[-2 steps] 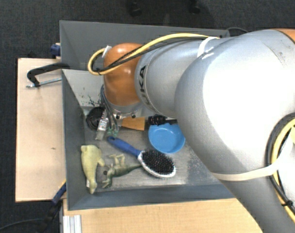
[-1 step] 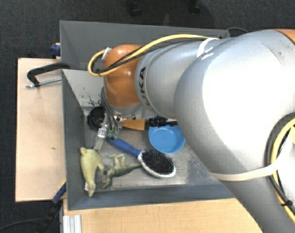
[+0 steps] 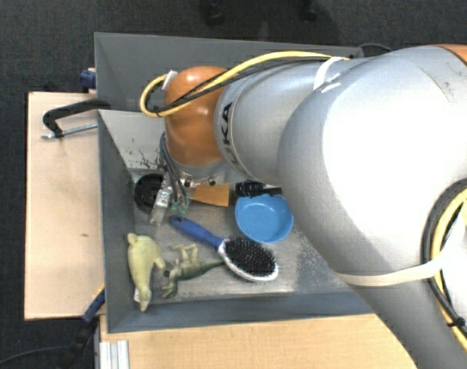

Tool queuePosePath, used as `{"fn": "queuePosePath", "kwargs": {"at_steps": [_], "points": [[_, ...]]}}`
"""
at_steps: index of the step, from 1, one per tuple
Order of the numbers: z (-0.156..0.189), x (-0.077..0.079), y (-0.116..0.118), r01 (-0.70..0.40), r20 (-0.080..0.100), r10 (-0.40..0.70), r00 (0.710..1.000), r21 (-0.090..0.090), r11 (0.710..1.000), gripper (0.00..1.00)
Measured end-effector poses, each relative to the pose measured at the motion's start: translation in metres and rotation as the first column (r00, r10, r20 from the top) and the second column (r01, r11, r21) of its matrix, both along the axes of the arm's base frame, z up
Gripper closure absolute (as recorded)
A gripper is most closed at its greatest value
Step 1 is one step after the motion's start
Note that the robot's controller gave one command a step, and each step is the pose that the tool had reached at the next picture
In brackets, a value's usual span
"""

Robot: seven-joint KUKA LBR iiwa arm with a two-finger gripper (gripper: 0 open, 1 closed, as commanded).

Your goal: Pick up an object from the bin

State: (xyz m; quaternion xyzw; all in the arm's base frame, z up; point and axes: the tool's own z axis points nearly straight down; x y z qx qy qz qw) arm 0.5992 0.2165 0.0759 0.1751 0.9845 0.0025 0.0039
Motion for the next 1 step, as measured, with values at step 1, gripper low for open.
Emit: {"fn": "queuePosePath", "kwargs": {"at_steps": [1], "points": [[0.0037,-0.0123,-0.0296,-0.263,0.017,0.263,0.965,0.002,0.965,1.0]]}}
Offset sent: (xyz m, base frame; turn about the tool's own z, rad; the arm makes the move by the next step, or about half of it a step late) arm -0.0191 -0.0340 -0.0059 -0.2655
